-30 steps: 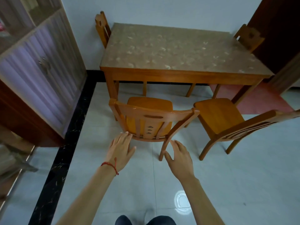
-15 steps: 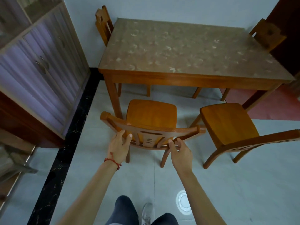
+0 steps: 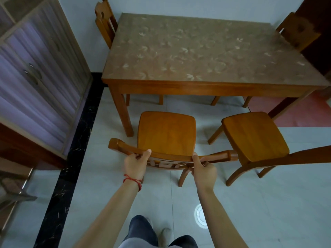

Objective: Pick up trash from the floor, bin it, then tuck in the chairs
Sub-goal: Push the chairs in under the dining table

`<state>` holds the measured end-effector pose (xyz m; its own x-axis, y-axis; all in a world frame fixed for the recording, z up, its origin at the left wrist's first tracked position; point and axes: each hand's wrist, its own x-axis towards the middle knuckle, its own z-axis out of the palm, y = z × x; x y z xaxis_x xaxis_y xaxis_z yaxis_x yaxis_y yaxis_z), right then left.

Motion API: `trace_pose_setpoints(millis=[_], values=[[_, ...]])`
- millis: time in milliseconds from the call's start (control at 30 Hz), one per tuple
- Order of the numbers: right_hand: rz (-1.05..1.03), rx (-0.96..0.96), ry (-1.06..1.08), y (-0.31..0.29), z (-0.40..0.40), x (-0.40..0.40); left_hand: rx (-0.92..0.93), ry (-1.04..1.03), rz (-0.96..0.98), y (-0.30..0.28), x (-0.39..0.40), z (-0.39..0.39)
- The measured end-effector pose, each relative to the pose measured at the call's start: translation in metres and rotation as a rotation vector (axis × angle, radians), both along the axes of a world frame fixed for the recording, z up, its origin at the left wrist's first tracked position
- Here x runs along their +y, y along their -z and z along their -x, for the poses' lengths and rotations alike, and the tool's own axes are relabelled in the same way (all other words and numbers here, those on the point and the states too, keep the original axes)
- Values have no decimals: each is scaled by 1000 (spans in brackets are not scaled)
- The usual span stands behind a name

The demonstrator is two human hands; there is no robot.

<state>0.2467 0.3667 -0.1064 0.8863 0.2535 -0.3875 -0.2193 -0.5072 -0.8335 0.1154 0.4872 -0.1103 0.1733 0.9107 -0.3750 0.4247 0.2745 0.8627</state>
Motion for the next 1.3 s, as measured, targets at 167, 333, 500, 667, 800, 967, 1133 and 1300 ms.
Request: trace_pose_setpoints(millis=[167,333,500,667,800,967,1133,1300], values=[[28,6,38,3,-2,6,-3,-38,-7,14,3,-2],[9,-12,60,-3,-8,14,-6,-50,-36,17,10,-8],[2,-28,76,-6,-18,28,-69,-50,-4,15,23,-20],[9,-28,79,-8,-33,44,-67,-61,-14,16,36,-35],[25,-24,68,-9,-49,55,-42,-54,-31,15,45,-52],[14,-35,38,-9,-76,77,-52,-78,-59,13,65,-78],[1,-29,1,-6,-110,102,-45,-91,-50,18,92,-108],[-2,-30,-49,-3,-149,128,-36,-92,-56,19,116,-142]])
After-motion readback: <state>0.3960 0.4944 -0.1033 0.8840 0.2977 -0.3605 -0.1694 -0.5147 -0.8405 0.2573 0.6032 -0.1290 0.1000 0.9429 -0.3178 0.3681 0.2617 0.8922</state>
